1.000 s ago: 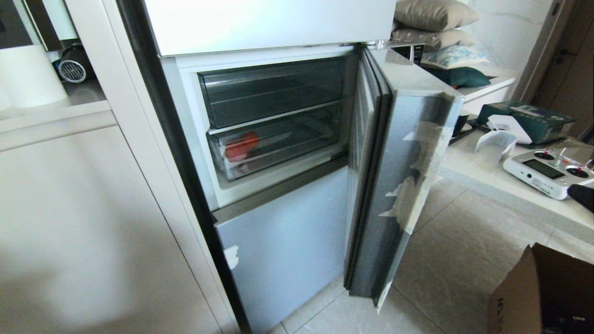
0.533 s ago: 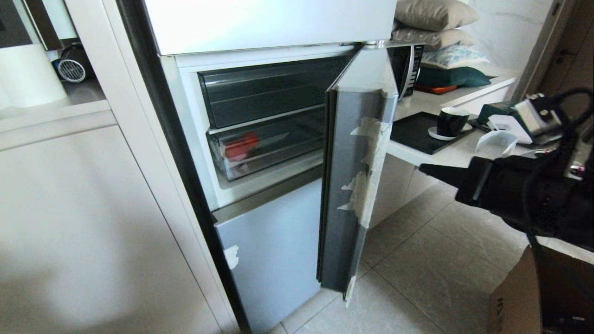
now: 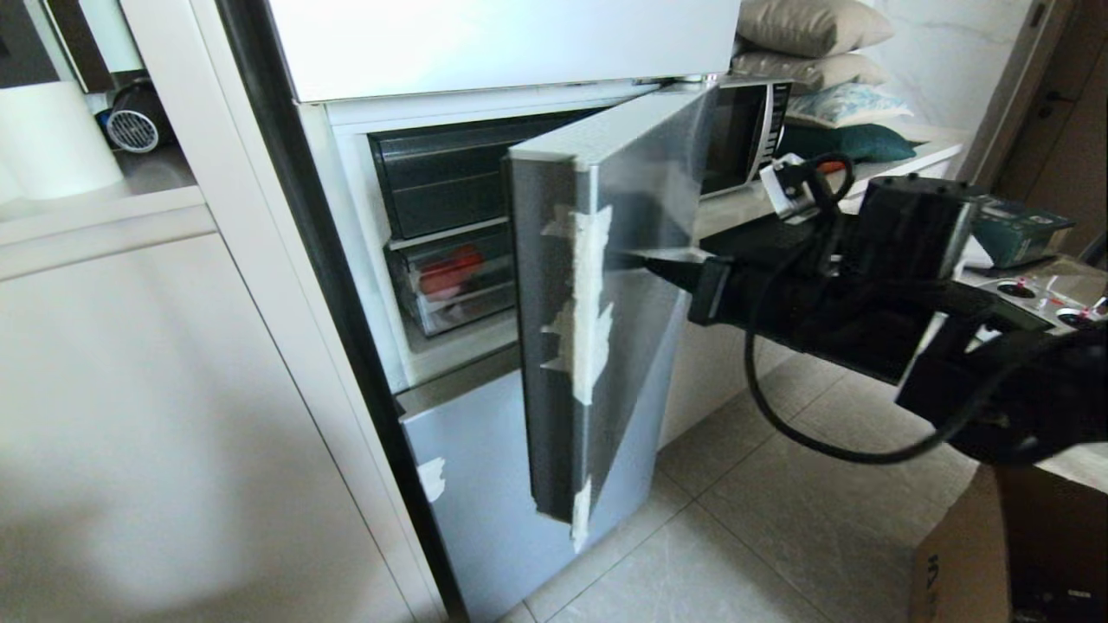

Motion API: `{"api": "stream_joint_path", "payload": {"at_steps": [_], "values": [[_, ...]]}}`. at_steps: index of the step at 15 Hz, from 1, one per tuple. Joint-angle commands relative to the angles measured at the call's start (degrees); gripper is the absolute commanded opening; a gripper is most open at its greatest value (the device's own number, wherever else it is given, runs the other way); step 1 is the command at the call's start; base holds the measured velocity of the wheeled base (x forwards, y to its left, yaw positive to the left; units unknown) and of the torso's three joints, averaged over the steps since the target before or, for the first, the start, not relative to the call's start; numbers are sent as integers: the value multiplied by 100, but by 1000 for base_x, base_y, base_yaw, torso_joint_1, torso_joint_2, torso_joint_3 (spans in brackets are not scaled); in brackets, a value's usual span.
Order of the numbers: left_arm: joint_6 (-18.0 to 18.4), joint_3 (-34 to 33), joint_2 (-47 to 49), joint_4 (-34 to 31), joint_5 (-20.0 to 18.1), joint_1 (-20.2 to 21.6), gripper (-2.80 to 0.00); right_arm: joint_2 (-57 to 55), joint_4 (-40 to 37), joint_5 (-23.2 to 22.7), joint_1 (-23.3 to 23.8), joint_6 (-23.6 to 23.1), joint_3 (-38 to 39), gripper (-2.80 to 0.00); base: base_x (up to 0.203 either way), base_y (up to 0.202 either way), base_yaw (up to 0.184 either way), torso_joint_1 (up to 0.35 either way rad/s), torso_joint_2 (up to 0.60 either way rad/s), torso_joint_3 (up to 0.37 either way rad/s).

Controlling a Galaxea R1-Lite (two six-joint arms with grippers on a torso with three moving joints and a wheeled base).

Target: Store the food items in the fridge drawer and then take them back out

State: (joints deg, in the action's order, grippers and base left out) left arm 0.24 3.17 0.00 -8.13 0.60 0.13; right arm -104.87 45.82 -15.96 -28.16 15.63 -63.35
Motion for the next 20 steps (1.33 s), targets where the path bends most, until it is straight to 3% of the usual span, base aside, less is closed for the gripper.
{"api": "stream_joint_path", "payload": {"at_steps": [1, 6, 9, 11, 16, 20], "values": [[2, -1, 9, -4, 2, 4, -280, -1305, 335, -14, -66, 3, -1196, -280, 0, 0, 0, 0, 0, 0], [2, -1, 9, -4, 2, 4, -280, -3535, 437, 15, -300, 19, -4474, -280, 0, 0, 0, 0, 0, 0], [2, -1, 9, -4, 2, 4, -280, -3896, 671, 80, -488, 112, -4879, -280, 0, 0, 0, 0, 0, 0], [2, -1, 9, -4, 2, 4, -280, -3350, 956, 316, -559, 116, -4264, -280, 0, 0, 0, 0, 0, 0], [2, -1, 9, -4, 2, 4, -280, -499, 1190, 475, -763, -26, -1032, -280, 0, 0, 0, 0, 0, 0], [2, -1, 9, -4, 2, 4, -280, 1912, 1303, 980, -849, -725, 1649, -280, 0, 0, 0, 0, 0, 0]]}}
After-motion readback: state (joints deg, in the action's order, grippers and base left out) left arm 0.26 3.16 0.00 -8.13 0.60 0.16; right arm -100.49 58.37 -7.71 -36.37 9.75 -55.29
